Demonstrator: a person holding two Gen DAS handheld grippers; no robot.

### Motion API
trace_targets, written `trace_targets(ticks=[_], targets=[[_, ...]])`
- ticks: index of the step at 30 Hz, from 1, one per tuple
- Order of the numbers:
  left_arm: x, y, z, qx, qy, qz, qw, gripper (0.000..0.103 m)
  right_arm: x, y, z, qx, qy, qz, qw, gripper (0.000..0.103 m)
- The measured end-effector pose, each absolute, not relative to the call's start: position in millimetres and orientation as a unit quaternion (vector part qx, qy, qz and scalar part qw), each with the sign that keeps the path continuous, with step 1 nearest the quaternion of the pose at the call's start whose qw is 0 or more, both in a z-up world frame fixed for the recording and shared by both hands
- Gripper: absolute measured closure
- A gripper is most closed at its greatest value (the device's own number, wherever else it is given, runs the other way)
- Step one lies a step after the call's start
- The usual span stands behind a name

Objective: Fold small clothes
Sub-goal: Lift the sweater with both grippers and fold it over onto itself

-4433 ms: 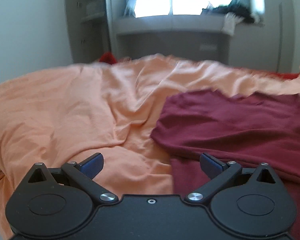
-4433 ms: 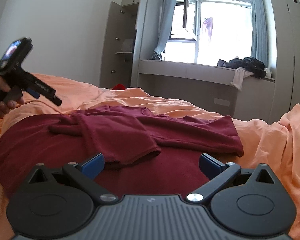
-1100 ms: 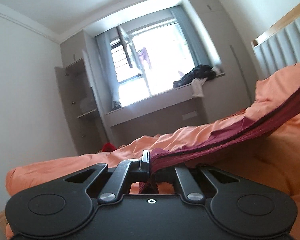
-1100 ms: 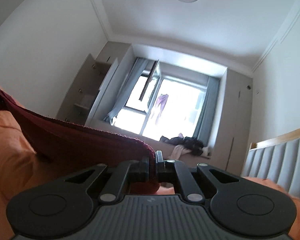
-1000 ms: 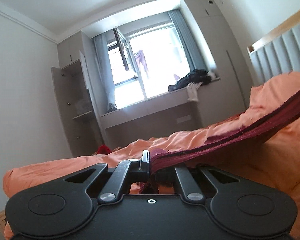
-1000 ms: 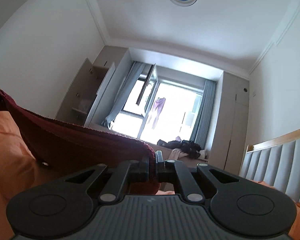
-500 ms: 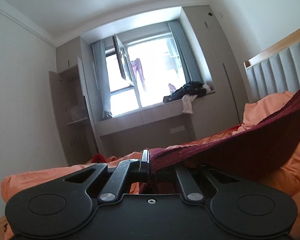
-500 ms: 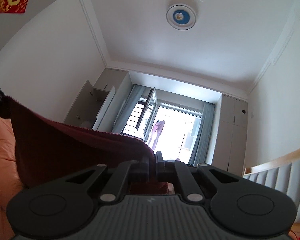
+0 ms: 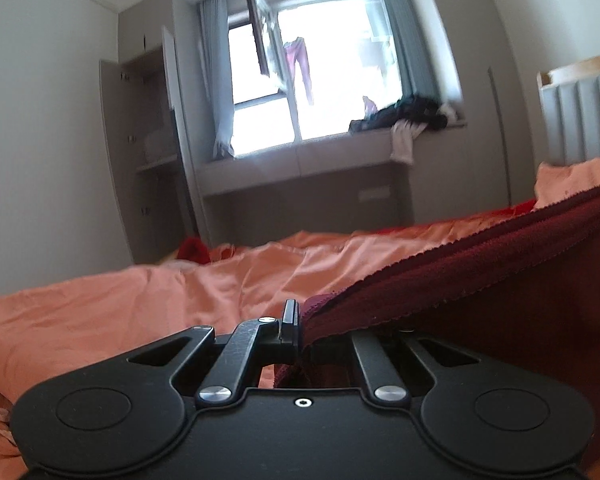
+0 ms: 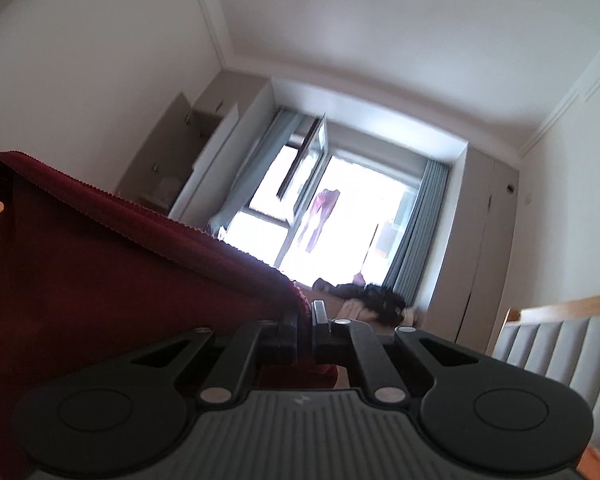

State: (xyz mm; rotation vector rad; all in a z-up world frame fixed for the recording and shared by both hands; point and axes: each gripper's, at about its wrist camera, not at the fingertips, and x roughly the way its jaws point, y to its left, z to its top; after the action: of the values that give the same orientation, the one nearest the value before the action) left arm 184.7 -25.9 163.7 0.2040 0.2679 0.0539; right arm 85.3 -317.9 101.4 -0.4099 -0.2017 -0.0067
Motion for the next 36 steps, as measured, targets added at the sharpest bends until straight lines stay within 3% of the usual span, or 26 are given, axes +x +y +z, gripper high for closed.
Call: trace_targets(ticks=[15,19,22,25,29,30,31,36], targets=[[335.2,5.6,73.4,0.025,0.260,0.044,0.964,0.094,223.3,-307.9,44.8,-0.213,0.048,0.033,0.975,0.096],[348.3,9.7,63.8,0.013,0.281,0.040,0.959,0.084,234.3,-312.9,35.3,-0.194,0.077,0.035,0.977,0.094],[351.0,12.5,58.6,0.002,0.290,0.046,0.956,0.077,239.9,-318.9,34.1,-0.177,0.093,0.037,0.979,0.086],[350.5,13.6,55.3,0.000,0.293,0.052,0.955,0.073,242.0,-323.9,38.3,-0.168,0.096,0.034,0.981,0.073],[349.2,17.7,52.9,-0.009,0.299,0.062,0.952,0.060,238.3,-332.4,42.3,-0.148,0.094,0.027,0.984,0.019],[348.7,19.5,52.5,-0.013,0.299,0.064,0.952,0.052,236.8,-335.1,43.9,-0.141,0.090,0.024,0.986,0.012],[347.8,21.5,52.5,-0.017,0.298,0.066,0.952,0.045,235.2,-336.8,44.8,-0.138,0.088,0.021,0.986,0.011],[338.3,30.1,57.4,-0.035,0.285,0.063,0.956,0.028,225.6,-344.1,46.9,-0.141,0.100,0.010,0.985,0.000]])
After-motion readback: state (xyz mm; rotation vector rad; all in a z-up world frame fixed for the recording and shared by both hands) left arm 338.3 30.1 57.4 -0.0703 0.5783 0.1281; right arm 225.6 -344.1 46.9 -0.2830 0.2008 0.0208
